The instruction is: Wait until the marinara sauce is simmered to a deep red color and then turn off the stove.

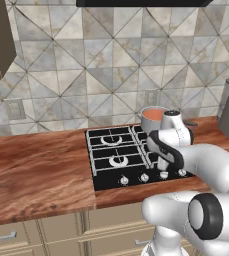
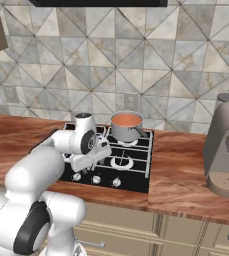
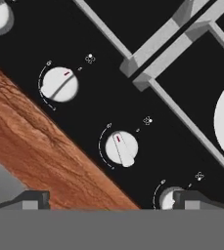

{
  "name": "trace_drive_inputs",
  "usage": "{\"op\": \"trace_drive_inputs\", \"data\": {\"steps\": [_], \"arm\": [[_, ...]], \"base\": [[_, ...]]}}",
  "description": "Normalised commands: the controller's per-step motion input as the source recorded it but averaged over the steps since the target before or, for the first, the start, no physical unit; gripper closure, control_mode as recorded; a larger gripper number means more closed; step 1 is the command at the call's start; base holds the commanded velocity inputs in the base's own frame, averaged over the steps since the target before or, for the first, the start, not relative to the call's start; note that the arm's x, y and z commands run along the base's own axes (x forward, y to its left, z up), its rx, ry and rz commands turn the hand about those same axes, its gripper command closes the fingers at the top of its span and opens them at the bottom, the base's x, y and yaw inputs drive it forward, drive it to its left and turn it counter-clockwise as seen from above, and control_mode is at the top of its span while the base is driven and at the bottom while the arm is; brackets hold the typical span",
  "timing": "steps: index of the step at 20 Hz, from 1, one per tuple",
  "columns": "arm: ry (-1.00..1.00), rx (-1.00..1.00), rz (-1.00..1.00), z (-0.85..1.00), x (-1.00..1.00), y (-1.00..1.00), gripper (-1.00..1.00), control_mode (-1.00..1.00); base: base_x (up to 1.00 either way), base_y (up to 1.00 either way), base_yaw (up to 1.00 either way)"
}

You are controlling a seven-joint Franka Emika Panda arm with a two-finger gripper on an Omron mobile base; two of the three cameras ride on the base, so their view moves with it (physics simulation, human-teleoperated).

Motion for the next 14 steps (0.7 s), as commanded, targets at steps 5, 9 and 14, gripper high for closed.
{"op": "trace_drive_inputs", "data": {"steps": [5,9,14], "arm": [[0.0,0.0,0.19,-0.31,0.12,0.0,-1.0,-1.0],[0.01,0.0,0.17,-0.26,0.1,0.0,-1.0,-1.0],[0.01,0.0,0.07,-0.07,0.04,0.0,-1.0,-1.0]], "base": [[0.0,0.0,0.0],[0.0,0.0,0.0],[0.0,0.0,0.0]]}}
